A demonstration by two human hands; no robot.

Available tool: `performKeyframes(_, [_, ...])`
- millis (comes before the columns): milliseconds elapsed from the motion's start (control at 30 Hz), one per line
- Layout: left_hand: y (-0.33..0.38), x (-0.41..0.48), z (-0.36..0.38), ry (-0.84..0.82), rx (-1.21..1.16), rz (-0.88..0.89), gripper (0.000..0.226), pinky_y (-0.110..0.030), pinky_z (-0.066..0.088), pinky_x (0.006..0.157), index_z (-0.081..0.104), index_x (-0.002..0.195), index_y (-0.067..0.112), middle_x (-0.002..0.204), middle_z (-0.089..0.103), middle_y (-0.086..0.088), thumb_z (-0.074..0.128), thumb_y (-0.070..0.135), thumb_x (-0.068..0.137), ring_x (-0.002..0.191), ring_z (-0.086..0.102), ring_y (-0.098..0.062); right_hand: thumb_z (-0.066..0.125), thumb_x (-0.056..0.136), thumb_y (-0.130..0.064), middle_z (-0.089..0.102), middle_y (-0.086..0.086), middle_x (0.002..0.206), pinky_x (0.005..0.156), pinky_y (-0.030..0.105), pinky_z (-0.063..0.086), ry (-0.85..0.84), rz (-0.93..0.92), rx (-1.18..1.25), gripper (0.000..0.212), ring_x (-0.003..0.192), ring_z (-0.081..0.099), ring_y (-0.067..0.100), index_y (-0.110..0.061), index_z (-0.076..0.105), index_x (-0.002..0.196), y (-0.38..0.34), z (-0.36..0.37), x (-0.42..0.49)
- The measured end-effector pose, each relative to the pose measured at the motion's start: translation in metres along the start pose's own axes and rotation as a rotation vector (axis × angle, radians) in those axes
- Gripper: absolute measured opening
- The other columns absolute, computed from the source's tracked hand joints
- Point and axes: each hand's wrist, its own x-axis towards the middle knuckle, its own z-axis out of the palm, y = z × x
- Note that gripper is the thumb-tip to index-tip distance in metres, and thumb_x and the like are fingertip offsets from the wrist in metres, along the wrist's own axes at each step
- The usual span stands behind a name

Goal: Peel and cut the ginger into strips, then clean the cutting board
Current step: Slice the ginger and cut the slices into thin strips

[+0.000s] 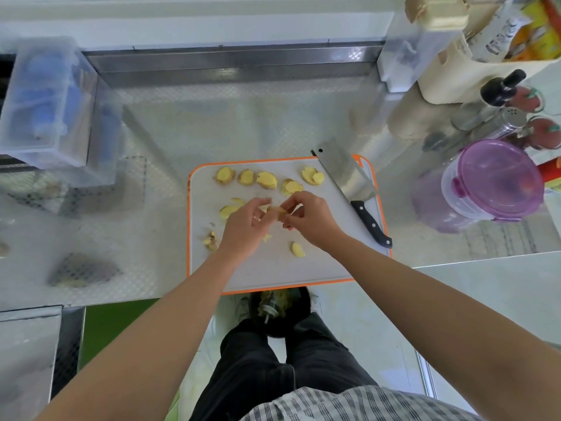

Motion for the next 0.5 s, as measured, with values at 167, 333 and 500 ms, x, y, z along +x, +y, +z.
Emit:
performKeyframes(167, [0.007, 0.0, 0.007, -0.022, -0.051, 0.027, 0.008, -0.024, 0.046, 0.059, 0.071, 0.094, 0.016, 0.065, 0.064, 0.006, 0.066, 0.018, 0.088, 0.059, 0.059, -0.007, 0.072, 0.082, -0.022, 0.07, 0.003, 0.087, 0.058, 0.016, 0.044, -0.111, 0.003, -0.035, 0.015, 0.063, 0.06, 0.005, -0.018, 0.06, 0.088, 0.007, -0.013, -0.004])
performKeyframes(333, [0.004, -0.008, 0.013, -0.065, -0.1, 0.034, 0.019, -0.021, 0.052, 0.074, 0.072, 0.099, 0.025, 0.082, 0.07, 0.009, 0.073, 0.014, 0.083, 0.08, 0.066, -0.005, 0.075, 0.081, -0.013, 0.073, 0.009, 0.084, 0.079, 0.031, 0.056, -0.153, 0.118, 0.278, 0.016, 0.078, 0.071, 0.016, -0.003, 0.065, 0.088, 0.02, -0.019, -0.003])
performKeyframes(500, [-0.008, -0.006, 0.004, 0.123, 0.155, 0.06, 0.027, -0.027, 0.049, 0.074, 0.069, 0.108, 0.017, 0.094, 0.063, 0.003, 0.073, 0.02, 0.082, 0.086, 0.059, -0.013, 0.075, 0.079, -0.011, 0.07, 0.005, 0.095, 0.069, 0.028, 0.048, -0.028, 0.184, 0.263, 0.015, 0.085, 0.068, 0.022, -0.018, 0.065, 0.088, 0.016, -0.012, 0.004])
